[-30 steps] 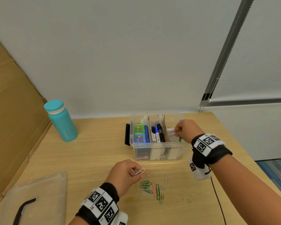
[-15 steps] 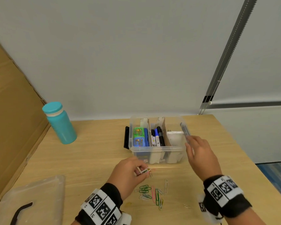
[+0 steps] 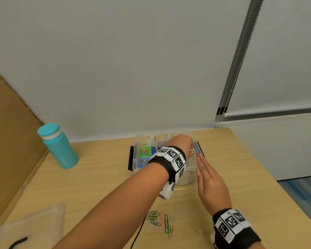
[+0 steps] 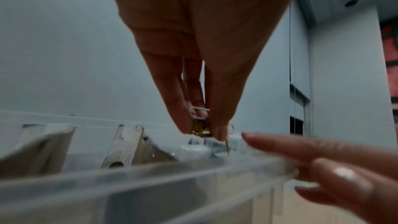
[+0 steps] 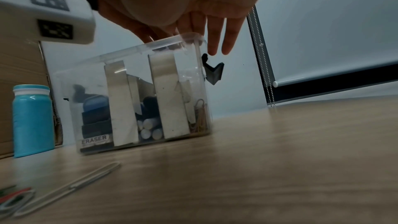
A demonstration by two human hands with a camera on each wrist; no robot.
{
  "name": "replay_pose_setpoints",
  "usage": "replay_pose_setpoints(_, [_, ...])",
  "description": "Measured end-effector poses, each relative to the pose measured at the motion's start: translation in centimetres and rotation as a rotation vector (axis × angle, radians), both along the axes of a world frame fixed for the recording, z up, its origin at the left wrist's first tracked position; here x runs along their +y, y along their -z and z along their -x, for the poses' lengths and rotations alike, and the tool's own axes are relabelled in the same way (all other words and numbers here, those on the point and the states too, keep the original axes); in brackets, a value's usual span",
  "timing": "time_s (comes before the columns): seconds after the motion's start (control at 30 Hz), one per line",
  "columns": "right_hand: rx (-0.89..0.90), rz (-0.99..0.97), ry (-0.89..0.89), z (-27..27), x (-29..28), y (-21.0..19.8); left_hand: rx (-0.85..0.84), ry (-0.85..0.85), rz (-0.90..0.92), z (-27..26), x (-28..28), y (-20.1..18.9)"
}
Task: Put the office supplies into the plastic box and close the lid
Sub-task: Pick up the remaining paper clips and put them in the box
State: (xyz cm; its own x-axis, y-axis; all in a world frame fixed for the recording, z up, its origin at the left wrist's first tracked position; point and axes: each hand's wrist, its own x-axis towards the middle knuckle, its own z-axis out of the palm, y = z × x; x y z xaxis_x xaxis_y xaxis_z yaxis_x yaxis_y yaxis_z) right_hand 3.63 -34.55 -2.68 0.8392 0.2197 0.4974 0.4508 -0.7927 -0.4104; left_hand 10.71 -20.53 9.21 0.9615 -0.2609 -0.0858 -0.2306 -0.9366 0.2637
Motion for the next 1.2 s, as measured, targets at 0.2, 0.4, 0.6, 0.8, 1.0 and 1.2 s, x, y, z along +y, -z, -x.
replay_pose_setpoints(0.2, [-0.010, -0.039, 0.002, -0.1, 0.1, 0.0, 0.158, 0.071, -0.053, -1.5, 0.0, 1.4])
replay_pose_setpoints(0.4, [0.014, -0.031, -0.019, -0.1, -0.1, -0.3, -0.028, 0.077, 0.326, 2.7, 3.4, -0.5])
replay_pose_setpoints(0.6, [0.064, -0.126, 0.053, 1.5, -1.0, -0.9, -0.076, 0.101, 0.336, 10.6, 7.4, 1.0])
replay_pose_setpoints(0.8, [0.581, 0.111, 0.120, 5.2, -4.2, 1.2, 0.194, -0.121, 0.248, 15.2, 12.6, 8.5])
replay_pose_setpoints(1.0, [0.773, 0.154, -0.102, 6.6, -3.8, 2.5, 0.359, -0.173, 0.084, 15.4, 12.4, 12.0])
replay_pose_setpoints(1.2, [0.750, 0.328, -0.122, 7.1, -1.4, 2.2, 0.341, -0.070, 0.108, 14.5, 10.0, 12.7])
